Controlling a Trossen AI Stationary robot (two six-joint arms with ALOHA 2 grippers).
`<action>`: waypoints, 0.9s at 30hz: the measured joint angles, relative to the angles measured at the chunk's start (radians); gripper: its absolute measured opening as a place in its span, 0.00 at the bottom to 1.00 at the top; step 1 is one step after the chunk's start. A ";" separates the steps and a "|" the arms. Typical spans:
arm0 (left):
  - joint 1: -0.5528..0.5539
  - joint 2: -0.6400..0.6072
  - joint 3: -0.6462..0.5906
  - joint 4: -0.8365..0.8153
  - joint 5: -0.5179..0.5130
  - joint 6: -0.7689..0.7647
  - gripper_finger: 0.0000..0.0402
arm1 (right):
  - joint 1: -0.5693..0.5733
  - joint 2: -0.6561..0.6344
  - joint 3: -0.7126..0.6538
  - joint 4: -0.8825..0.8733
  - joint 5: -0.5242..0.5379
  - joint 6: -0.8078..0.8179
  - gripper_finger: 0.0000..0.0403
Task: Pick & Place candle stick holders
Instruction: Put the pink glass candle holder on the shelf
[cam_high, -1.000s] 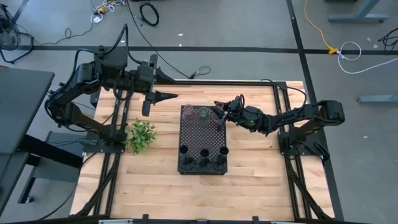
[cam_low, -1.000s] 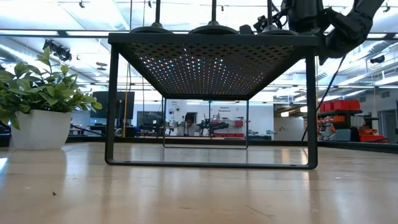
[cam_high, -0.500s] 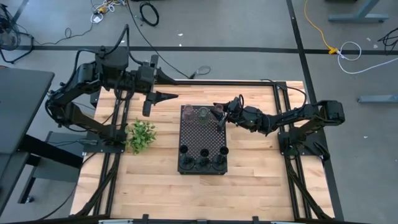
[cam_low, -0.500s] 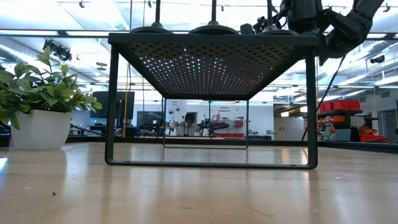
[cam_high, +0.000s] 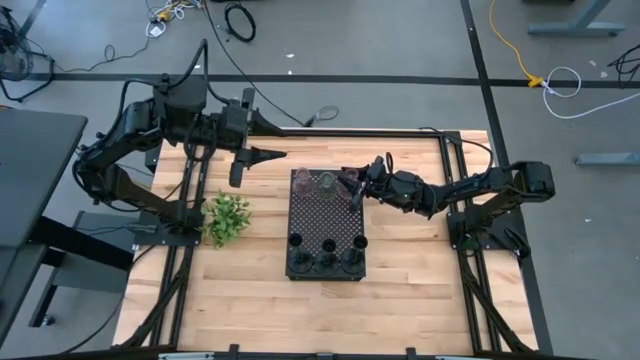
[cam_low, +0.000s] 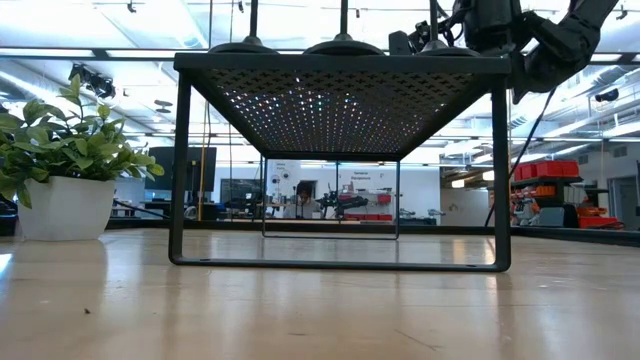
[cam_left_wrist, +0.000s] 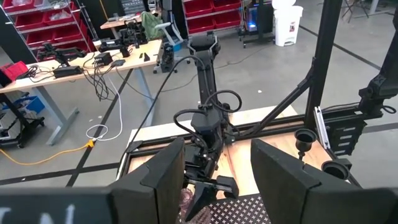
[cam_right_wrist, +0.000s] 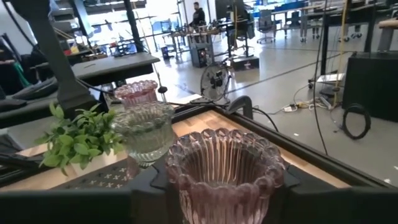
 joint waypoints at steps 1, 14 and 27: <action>0.000 0.000 0.000 0.000 0.000 0.000 0.46 | 0.003 0.000 0.000 -0.001 0.000 -0.003 0.34; 0.000 0.000 0.000 0.000 0.000 -0.008 0.46 | 0.006 0.000 0.000 0.000 0.002 -0.034 0.41; 0.000 0.000 0.000 -0.007 0.000 -0.008 0.46 | 0.014 -0.025 0.000 0.001 -0.001 -0.046 0.66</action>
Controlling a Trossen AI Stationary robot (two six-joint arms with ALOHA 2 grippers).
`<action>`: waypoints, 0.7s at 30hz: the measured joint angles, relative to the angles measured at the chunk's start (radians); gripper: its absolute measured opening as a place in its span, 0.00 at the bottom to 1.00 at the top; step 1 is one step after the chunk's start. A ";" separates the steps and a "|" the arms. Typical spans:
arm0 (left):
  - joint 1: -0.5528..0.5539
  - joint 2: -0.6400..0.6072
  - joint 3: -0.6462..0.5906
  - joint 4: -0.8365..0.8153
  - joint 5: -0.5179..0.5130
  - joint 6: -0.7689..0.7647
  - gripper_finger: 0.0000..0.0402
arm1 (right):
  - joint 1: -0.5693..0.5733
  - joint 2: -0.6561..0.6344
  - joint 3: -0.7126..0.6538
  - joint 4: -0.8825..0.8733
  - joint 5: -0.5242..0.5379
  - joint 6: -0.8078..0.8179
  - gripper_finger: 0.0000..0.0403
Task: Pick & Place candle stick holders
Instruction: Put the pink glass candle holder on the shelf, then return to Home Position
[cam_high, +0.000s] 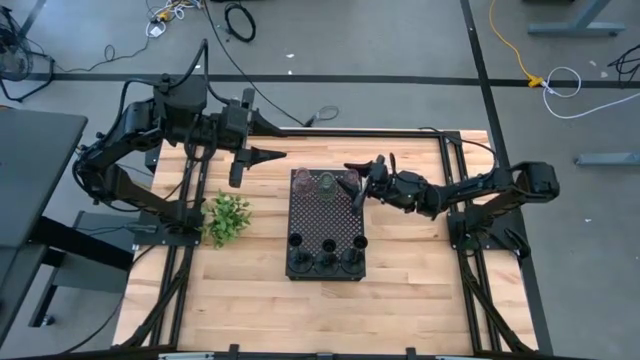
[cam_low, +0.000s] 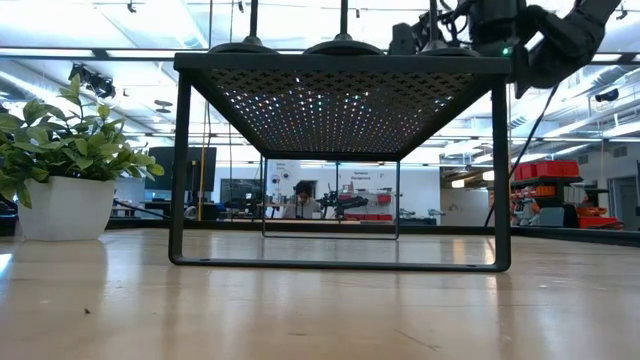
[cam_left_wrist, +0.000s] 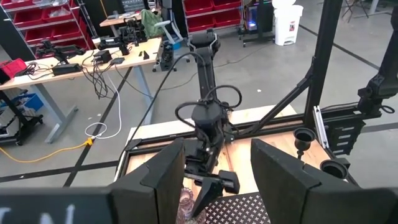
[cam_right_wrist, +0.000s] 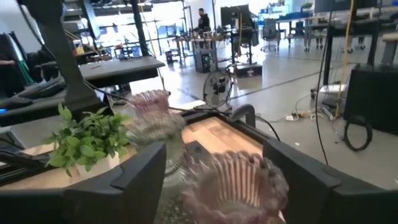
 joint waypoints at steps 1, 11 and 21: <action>0.000 0.000 0.000 0.000 0.000 0.000 0.46 | 0.004 -0.011 0.000 -0.002 0.000 -0.011 0.67; 0.000 -0.003 0.000 -0.007 -0.040 0.071 0.46 | 0.082 -0.242 0.000 -0.025 -0.077 -0.079 0.71; 0.000 -0.051 -0.001 -0.214 -0.186 0.064 0.46 | 0.183 -0.616 0.000 -0.340 -0.103 -0.086 0.71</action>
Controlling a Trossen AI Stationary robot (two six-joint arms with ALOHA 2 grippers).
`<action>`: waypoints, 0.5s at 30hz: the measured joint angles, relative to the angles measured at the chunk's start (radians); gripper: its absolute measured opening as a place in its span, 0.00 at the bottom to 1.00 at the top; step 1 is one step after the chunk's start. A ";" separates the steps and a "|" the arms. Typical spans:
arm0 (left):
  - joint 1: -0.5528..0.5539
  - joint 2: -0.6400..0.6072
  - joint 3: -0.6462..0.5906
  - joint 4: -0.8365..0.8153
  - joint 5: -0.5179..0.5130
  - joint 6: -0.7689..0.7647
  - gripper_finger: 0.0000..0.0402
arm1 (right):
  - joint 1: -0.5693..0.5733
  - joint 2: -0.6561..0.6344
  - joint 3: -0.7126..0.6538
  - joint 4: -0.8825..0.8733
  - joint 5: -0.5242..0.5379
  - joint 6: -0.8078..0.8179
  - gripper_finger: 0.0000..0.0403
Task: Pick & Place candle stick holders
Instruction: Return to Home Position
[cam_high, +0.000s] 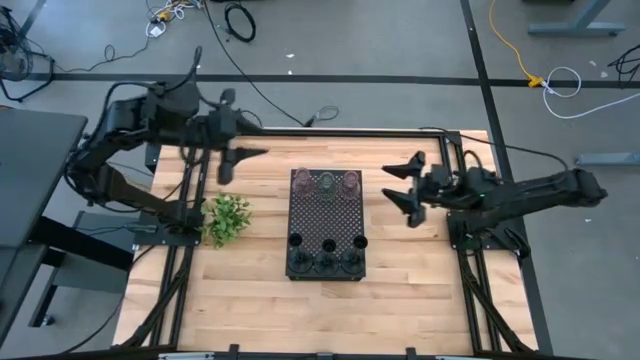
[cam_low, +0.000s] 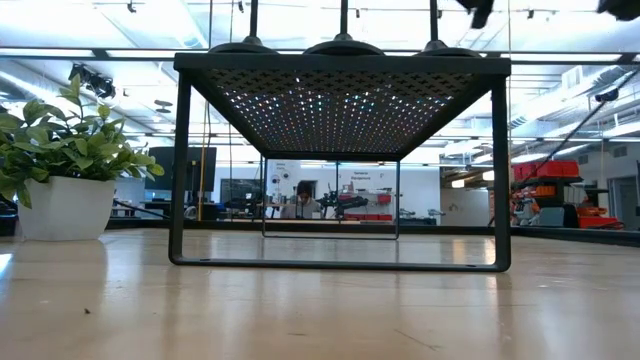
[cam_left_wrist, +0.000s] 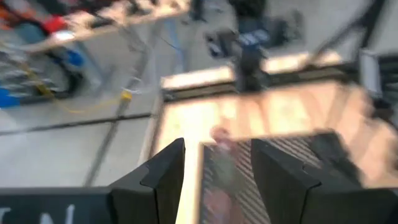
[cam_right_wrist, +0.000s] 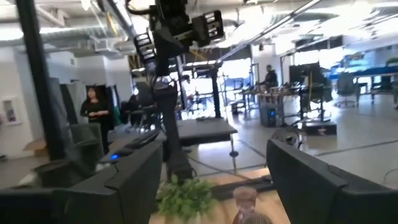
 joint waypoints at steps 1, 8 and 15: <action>0.003 -0.010 0.000 -0.031 0.034 -0.001 0.46 | 0.008 -0.032 0.000 -0.042 0.000 0.003 0.71; 0.013 -0.193 -0.163 -0.045 0.122 -0.011 0.46 | 0.046 -0.219 -0.001 -0.388 -0.017 0.020 0.71; 0.035 -0.565 -0.675 0.223 0.083 -0.040 0.46 | 0.058 -0.416 0.000 -0.596 -0.006 0.094 0.71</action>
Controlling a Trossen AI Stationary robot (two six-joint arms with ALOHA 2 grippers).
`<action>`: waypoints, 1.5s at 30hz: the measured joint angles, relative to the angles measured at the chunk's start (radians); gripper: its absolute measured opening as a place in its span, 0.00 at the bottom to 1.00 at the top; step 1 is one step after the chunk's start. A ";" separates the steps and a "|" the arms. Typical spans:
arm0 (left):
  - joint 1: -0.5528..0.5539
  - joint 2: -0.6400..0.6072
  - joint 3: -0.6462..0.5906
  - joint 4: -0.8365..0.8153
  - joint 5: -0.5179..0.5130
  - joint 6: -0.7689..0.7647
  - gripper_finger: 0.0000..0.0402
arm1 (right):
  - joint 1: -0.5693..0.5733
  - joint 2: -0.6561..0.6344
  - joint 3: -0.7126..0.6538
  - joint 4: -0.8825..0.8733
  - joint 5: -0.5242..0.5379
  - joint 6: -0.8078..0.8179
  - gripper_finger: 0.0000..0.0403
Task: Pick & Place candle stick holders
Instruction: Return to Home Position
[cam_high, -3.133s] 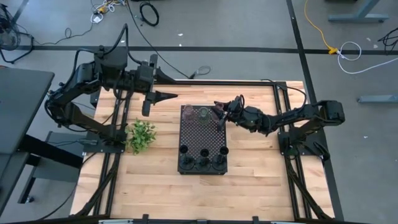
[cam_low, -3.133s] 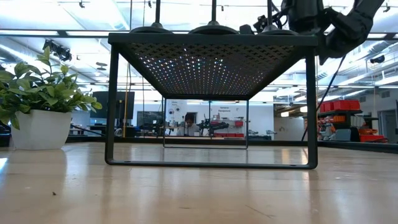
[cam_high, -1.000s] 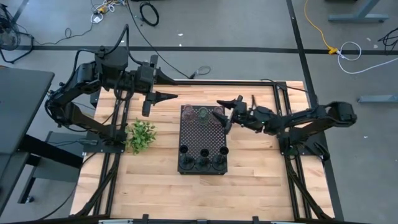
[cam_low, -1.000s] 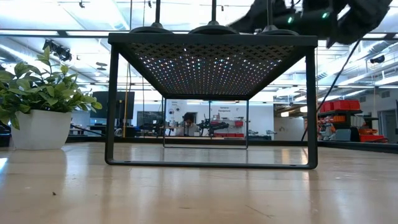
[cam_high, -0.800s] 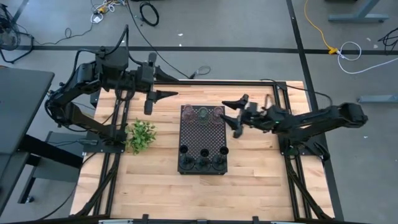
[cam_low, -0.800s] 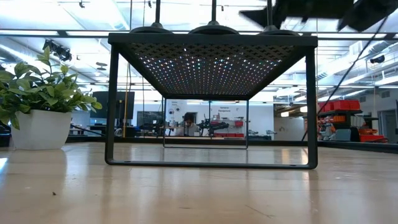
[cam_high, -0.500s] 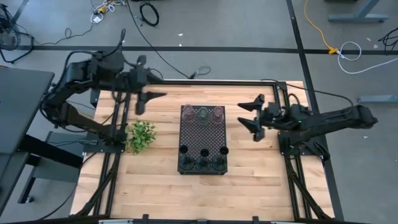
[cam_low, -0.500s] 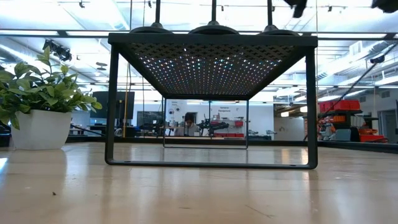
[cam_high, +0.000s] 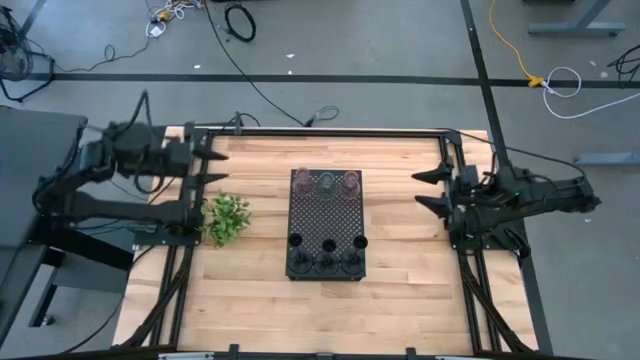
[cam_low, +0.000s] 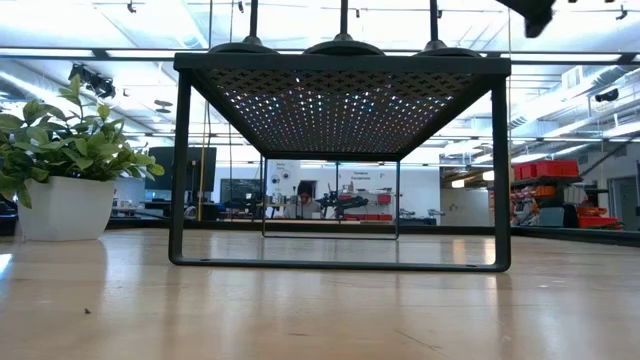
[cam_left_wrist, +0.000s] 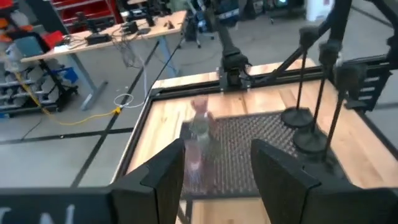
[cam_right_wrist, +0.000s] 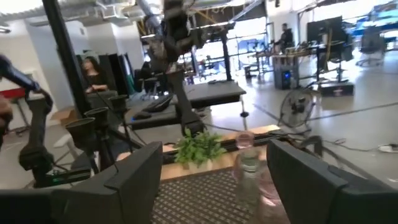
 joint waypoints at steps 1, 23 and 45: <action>0.001 -0.054 -0.067 0.020 -0.005 -0.019 0.46 | 0.000 -0.026 0.000 -0.026 0.011 -0.004 0.71; -0.001 -0.721 -1.150 0.781 0.135 -0.288 0.46 | -0.001 -0.316 -0.306 0.030 0.168 -0.016 0.71; -0.087 -0.711 -1.264 0.830 -0.079 -0.251 0.46 | 0.000 -0.366 -0.541 0.129 0.179 -0.039 0.71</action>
